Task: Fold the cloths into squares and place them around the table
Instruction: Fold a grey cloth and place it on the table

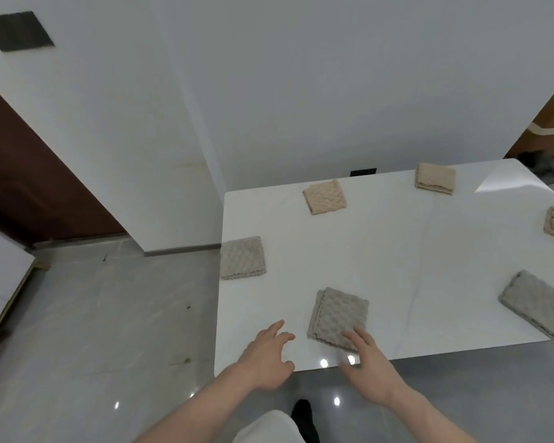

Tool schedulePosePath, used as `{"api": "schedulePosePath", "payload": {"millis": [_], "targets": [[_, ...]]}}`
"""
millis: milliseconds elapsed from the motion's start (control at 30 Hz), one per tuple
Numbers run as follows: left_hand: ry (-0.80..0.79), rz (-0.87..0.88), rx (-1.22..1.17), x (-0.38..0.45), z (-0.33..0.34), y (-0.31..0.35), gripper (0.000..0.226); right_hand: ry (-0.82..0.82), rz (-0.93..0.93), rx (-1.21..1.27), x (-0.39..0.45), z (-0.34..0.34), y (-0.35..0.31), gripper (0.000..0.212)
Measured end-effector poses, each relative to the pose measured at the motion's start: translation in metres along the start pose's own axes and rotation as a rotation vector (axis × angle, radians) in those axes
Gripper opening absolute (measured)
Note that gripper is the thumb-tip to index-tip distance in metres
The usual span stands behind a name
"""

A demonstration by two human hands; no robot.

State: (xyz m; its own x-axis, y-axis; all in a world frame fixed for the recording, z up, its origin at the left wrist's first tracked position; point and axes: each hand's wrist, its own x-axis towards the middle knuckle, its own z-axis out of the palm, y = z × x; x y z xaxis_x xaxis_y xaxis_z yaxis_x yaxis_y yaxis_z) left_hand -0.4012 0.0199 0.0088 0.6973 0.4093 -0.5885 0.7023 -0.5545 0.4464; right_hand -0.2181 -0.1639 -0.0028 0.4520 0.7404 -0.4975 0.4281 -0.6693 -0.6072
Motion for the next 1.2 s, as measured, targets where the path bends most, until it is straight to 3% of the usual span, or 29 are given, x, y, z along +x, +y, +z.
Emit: {"api": "schedulePosePath", "payload": {"millis": [367,933,1033,1200], "targets": [[-0.092,-0.015,-0.101,0.073,0.014,0.034,0.066,-0.006,0.062,-0.032,0.028,-0.028,0.034,0.068],[0.031,-0.431,-0.401,0.138,0.072,0.089,0.06,-0.27,-0.027,-0.191,0.094,-0.134,0.121,0.07],[0.072,-0.484,-0.422,0.139,0.085,0.108,0.059,-0.327,-0.04,-0.234,0.1,-0.151,0.142,0.07],[0.01,-0.483,-0.518,0.132,0.104,0.133,0.062,-0.37,-0.077,-0.272,0.107,-0.161,0.155,0.07]]}}
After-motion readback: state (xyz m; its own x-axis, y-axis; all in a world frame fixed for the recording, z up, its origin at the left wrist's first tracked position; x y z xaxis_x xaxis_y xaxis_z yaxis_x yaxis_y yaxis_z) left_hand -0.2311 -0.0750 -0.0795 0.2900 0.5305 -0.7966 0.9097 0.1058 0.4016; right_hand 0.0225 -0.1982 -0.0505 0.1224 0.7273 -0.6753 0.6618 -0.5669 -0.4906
